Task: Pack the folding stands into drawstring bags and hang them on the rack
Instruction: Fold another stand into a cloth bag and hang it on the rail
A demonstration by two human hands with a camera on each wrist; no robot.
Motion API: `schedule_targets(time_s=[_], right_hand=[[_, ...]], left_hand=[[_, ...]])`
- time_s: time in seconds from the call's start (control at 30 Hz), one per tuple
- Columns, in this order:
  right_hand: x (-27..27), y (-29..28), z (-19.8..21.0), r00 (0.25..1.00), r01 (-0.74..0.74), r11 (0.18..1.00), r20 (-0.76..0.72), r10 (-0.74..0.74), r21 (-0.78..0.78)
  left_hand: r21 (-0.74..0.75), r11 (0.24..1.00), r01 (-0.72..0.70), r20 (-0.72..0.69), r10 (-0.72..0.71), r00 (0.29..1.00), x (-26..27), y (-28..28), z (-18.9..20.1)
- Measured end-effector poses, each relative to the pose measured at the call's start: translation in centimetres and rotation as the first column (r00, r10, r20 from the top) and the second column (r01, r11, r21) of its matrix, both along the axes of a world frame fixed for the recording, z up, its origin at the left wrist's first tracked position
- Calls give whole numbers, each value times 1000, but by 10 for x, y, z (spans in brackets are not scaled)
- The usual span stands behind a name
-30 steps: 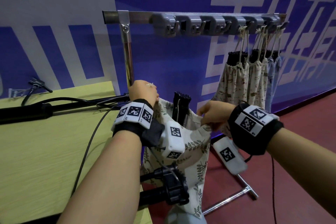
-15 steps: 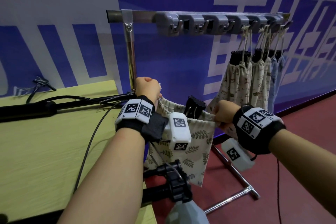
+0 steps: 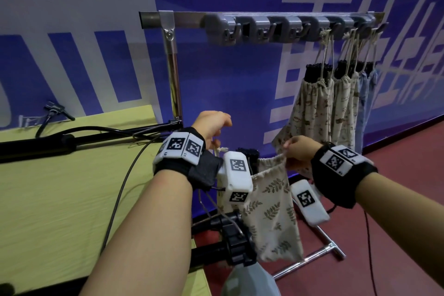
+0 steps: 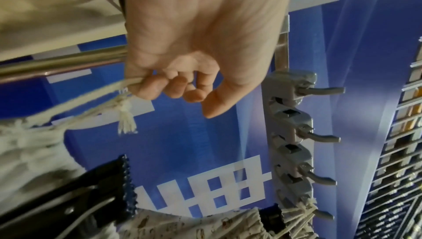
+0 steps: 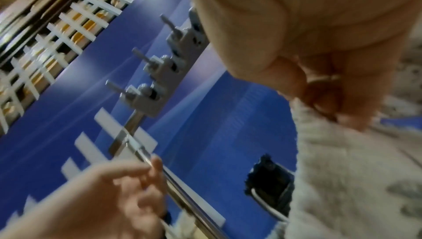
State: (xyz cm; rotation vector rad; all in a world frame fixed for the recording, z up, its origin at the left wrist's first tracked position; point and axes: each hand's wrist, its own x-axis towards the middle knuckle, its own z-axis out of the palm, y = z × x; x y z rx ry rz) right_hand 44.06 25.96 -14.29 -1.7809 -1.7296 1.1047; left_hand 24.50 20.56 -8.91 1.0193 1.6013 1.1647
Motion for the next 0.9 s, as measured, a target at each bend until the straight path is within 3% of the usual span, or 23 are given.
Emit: schedule_targets(time_s=[0.07,0.17,0.23,0.3,0.33,0.4,0.47,0.5,0.6,0.7,0.83,0.9], right_hand=[[-2,0,-1,966,92,994,-237,-102,-53],[-5,3,2,816,177,972,-529,-232,-154],[-5,6,4,744,179,960,-609,-275,-216],[-8,10,5,803,157,967,-543,-244,-203],[-10,11,6,878,153,976,-432,-206,-153],[-13,8,5,999,43,999,-17,-44,-12],[-14,4,0,970,-72,996,234,60,45],[-14,5,-4,970,-103,993,227,88,58],[-12,13,-15,1000,19,980,-1,-19,199],[-16,15,-16,956,216,939,-255,-148,267],[-28,5,-3,744,340,925,-649,-156,167],[-30,2,7,593,339,937,-792,-146,80]], left_hand=[[-9,999,-38,-20,37,999,-2,0,0],[-55,998,-31,-31,29,999,-3,2,0],[-70,997,-12,-38,9,999,-3,2,0],[-80,997,-4,-47,1,999,-3,2,-1],[-89,996,-2,-45,-2,999,-2,2,-1],[-95,995,-4,-42,0,999,-2,1,-2],[-93,996,-10,-63,4,998,-1,1,-3],[-86,996,-17,-73,11,997,-1,1,-4],[-46,998,-35,-104,30,994,-2,2,-2],[-30,999,-32,-102,29,994,-1,3,0],[-50,998,-32,-104,27,994,1,-1,1],[-63,998,-27,-90,22,996,2,-2,2]])
